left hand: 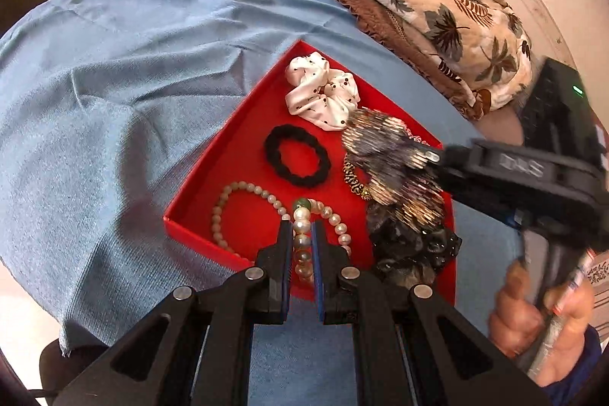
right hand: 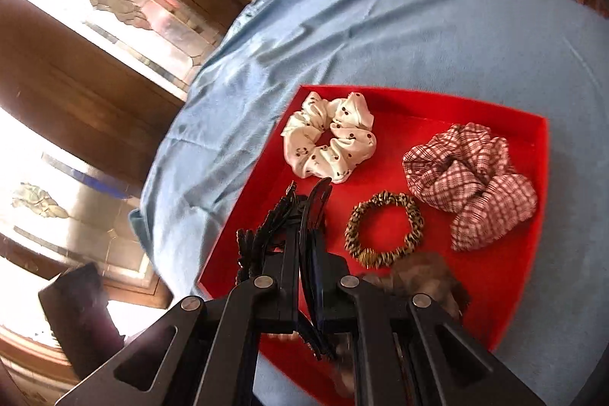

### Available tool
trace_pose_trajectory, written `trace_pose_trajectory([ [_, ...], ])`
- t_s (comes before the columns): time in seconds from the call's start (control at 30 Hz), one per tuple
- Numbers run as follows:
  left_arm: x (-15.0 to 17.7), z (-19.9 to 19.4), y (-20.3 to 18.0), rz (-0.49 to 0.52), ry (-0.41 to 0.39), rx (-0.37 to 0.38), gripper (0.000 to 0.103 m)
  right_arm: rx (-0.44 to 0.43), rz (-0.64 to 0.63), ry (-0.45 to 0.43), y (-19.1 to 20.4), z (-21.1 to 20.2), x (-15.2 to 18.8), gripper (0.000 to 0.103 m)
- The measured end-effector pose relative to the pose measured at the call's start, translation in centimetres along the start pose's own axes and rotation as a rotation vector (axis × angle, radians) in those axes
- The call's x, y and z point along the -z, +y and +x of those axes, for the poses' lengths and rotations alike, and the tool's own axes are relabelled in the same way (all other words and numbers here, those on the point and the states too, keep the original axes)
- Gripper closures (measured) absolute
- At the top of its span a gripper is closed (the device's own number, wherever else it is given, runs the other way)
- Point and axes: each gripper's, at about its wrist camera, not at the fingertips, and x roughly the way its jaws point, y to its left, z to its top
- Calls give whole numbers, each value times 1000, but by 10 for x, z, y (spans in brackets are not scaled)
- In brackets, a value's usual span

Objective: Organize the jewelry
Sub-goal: 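Carry the pearl bracelet with left tool while right tool carries claw clip over tray, then lower claw clip into tray opening right tool while left tool releases pearl bracelet there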

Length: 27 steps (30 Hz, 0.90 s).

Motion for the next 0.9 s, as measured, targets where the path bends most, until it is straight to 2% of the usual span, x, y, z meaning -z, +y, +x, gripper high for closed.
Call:
trace_pose_trajectory([
  [0.23, 2, -5, -6, 9, -9, 18, 94, 134, -14, -29, 3, 23, -29, 96],
  [0.33, 3, -9, -9, 14, -17, 24, 94, 211, -43, -66, 4, 22, -37, 96],
  [0.53, 0, -6, -11, 26, -20, 25, 94, 282, -6, -130, -13, 12, -49, 96],
  [0.6, -1, -6, -10, 28, -17, 24, 94, 280, -11, -115, -16, 15, -53, 96],
  [0.7, -2, -6, -8, 25, -20, 27, 94, 232, -51, -127, -8, 7, -50, 96],
  [0.73, -3, -7, -7, 22, -23, 29, 94, 234, -76, -126, -2, 7, -48, 93],
  [0.8, -4, -7, -6, 15, -26, 32, 94, 245, -132, -125, 7, 4, -45, 79],
  [0.83, -5, -8, -6, 11, -28, 35, 94, 250, -154, -124, 10, 5, -42, 69],
  [0.87, -5, -8, -6, 9, -32, 37, 94, 252, -166, -118, 12, 6, -40, 64],
  [0.9, -5, -9, -7, 8, -34, 38, 94, 259, -176, -107, 13, 10, -39, 64],
])
